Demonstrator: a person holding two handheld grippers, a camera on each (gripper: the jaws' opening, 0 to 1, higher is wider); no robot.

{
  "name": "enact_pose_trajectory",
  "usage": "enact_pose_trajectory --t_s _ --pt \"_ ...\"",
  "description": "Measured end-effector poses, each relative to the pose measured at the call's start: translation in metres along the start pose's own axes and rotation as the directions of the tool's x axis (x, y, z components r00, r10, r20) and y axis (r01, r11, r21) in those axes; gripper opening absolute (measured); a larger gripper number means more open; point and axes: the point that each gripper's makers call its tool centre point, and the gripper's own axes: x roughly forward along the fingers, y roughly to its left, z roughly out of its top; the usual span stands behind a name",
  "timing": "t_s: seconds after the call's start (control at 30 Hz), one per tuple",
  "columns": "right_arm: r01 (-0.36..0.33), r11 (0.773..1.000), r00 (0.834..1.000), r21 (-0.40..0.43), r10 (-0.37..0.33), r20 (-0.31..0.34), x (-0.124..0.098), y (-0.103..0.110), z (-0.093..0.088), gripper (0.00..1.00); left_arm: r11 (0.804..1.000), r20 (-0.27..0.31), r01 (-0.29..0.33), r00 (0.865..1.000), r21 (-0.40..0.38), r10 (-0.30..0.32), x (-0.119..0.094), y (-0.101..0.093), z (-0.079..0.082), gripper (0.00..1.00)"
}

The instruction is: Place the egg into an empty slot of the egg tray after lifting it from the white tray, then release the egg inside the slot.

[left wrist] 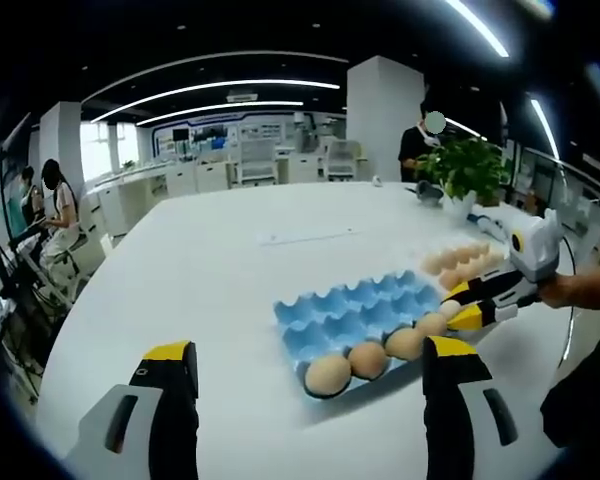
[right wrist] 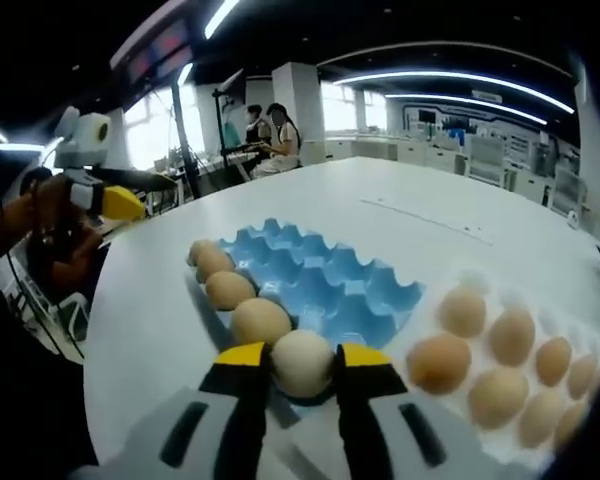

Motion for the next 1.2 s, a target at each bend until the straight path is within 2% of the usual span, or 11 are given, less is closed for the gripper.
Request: enact_pose_trajectory --t_s 0.33,0.47,0.53,0.57,0.73,0.87,0.93,1.0,1.1,1.17,1.2 --pt "-0.003 1.000 1.000 0.003 0.003 0.008 -0.002 0.000 -0.001 0.27 1.000 -0.001 0.008 1.000 0.012 -0.008 0.001 -0.001 0.002 0.94" --pt "0.004 1.000 1.000 -0.007 -0.004 0.023 -0.014 0.001 0.001 0.25 1.000 0.000 0.014 1.000 0.015 -0.014 0.002 -0.001 0.002 0.94" --pt "0.028 0.999 0.998 0.022 -0.029 0.054 -0.021 -0.005 0.006 0.25 1.000 -0.003 0.010 1.000 0.021 -0.010 0.002 0.000 0.002 0.94" --pt "0.055 0.997 0.995 0.046 -0.058 0.081 -0.027 -0.012 0.011 0.25 1.000 -0.003 0.011 1.000 0.021 -0.011 0.002 0.000 0.002 0.93" --pt "0.181 0.975 0.973 0.131 -0.197 0.120 -0.049 -0.054 0.016 0.25 1.000 -0.004 0.007 1.000 0.018 -0.007 0.003 0.001 0.001 0.93" --pt "0.226 0.956 0.961 0.186 -0.250 0.117 -0.055 -0.073 0.014 0.25 0.999 -0.010 0.004 1.000 0.032 -0.004 0.004 0.001 0.000 0.92" --pt "0.240 0.951 0.958 0.195 -0.264 0.109 -0.054 -0.074 0.013 0.25 1.000 -0.005 0.007 1.000 0.024 -0.007 0.004 0.001 0.002 0.92" --pt "0.278 0.942 0.943 0.189 -0.305 0.131 -0.055 -0.080 0.017 0.24 1.000 -0.008 0.005 1.000 0.028 -0.005 0.004 0.001 0.002 0.92" --pt "0.292 0.941 0.944 0.173 -0.312 0.107 -0.049 -0.081 0.016 0.26 1.000 -0.009 0.007 1.000 0.029 -0.006 0.004 0.002 0.001 0.92" --pt "0.320 0.937 0.943 0.143 -0.329 0.045 -0.045 -0.084 0.009 0.26 1.000 -0.009 0.008 1.000 0.027 -0.008 0.003 0.002 0.001 0.92" --pt "0.325 0.941 0.944 0.097 -0.328 0.024 -0.040 -0.085 0.008 0.26 0.999 -0.011 0.005 1.000 0.033 -0.004 0.003 0.003 0.001 0.92"
